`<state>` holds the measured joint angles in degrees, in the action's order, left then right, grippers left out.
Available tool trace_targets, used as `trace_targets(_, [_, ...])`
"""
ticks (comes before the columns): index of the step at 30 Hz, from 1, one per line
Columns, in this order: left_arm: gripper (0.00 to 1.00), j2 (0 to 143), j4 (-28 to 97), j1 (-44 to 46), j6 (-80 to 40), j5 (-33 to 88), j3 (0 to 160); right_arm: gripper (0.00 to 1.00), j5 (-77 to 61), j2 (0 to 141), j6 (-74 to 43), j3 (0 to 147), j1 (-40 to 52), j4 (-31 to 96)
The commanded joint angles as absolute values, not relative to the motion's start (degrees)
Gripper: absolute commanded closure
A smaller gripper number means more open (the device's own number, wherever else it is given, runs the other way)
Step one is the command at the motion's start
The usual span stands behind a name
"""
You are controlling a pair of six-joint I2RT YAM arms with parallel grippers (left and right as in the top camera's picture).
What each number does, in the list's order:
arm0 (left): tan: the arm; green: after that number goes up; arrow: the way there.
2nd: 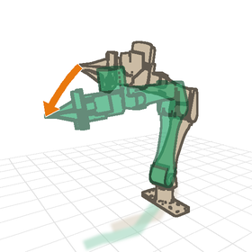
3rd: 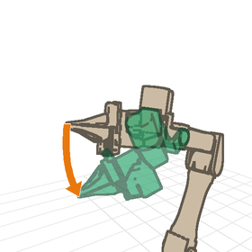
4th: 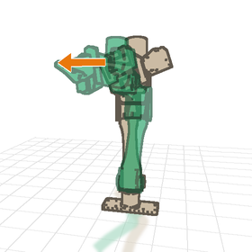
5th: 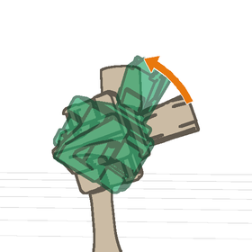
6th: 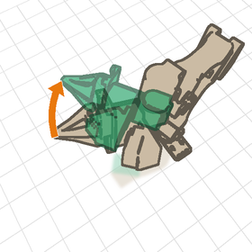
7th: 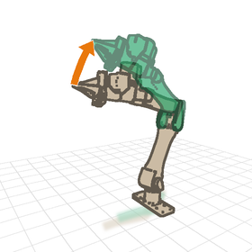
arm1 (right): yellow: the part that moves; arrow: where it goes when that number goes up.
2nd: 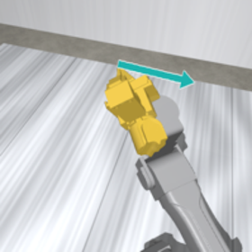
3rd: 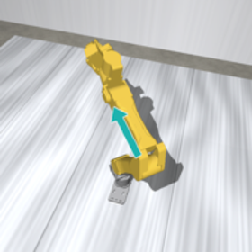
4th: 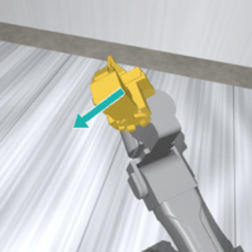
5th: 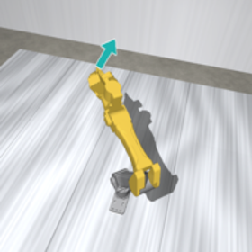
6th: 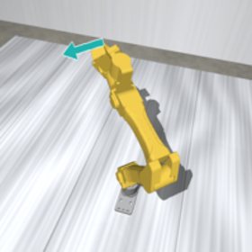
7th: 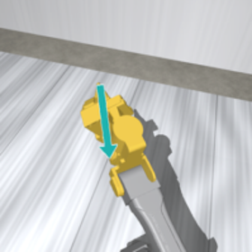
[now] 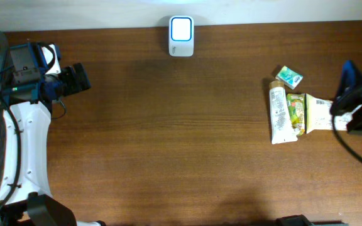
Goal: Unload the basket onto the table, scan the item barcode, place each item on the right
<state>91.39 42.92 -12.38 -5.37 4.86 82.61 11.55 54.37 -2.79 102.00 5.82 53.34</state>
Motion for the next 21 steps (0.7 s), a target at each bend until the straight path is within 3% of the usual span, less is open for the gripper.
trace_targets(1, [0.01,91.3,42.8,-12.4,-4.6,4.6,82.6,0.02,0.9,45.6,3.4,86.1,4.2,42.4])
trace_targets(7, [0.01,91.3,42.8,-12.4,-4.6,4.6,82.6,0.01,-4.5,31.2,3.4,55.9,2.5,20.9])
trace_targets(14, [0.01,91.3,42.8,-12.4,-4.6,4.6,82.6,0.01,-7.4,19.4,3.7,22.7,2.5,-12.6])
trace_targets(21, [0.01,91.3,42.8,-12.4,-4.6,4.6,82.6,0.01,-8.8,10.5,4.1,8.6,-0.2,-12.9])
